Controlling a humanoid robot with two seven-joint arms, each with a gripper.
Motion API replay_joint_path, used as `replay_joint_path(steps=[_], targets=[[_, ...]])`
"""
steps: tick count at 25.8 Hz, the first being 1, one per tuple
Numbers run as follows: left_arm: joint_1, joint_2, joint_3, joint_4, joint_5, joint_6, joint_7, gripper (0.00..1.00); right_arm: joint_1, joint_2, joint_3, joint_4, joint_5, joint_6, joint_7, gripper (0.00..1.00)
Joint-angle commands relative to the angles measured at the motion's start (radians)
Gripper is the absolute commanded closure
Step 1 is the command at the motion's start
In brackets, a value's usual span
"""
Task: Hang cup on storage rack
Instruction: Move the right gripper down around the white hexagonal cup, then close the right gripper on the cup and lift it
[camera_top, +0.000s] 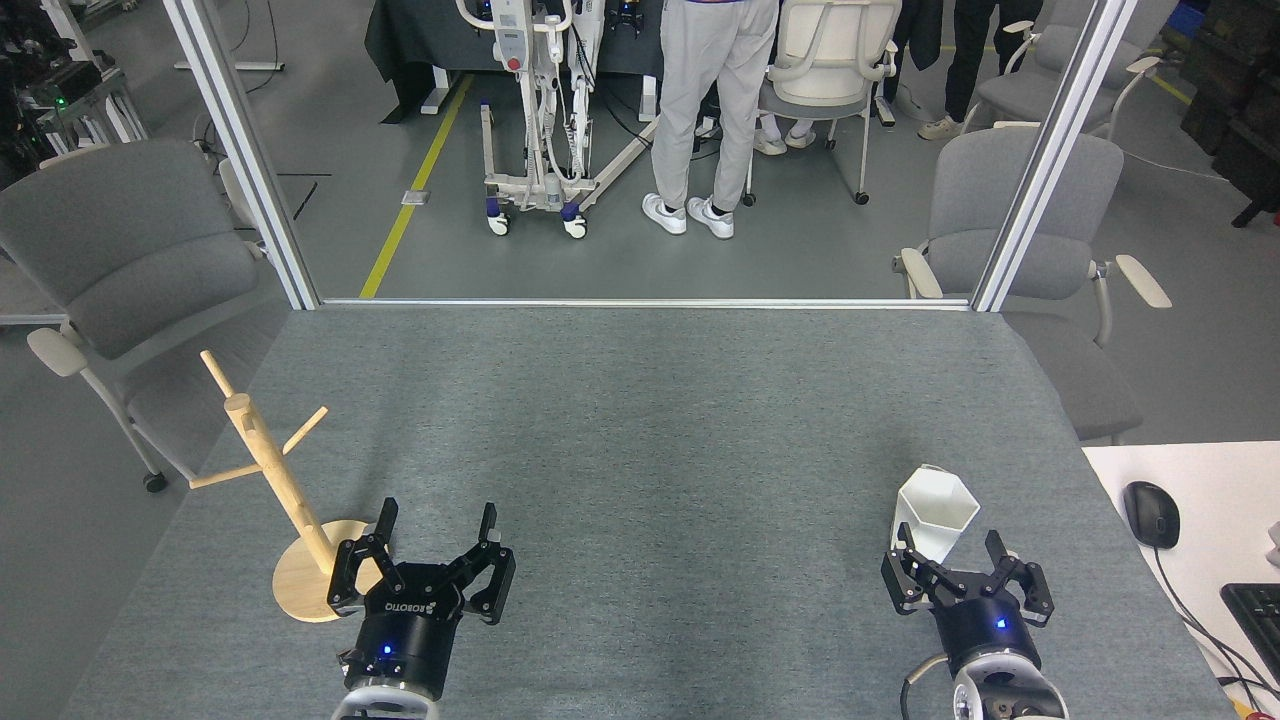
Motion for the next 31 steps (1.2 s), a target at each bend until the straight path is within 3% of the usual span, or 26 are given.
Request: replay_joint_path(steps=[1, 31], targets=[[-0.001, 0.0, 0.0, 0.001, 0.001, -0.002, 0.0, 0.01, -0.016, 0.002, 0.003, 0.028, 0.022, -0.002, -0.001, 0.01], [-0.002, 0.011, 0.0, 0.019, -0.001, -0.003, -0.004, 0.01, -0.209, 0.022, -0.007, 0.299, 0.044, -0.002, -0.009, 0.01]])
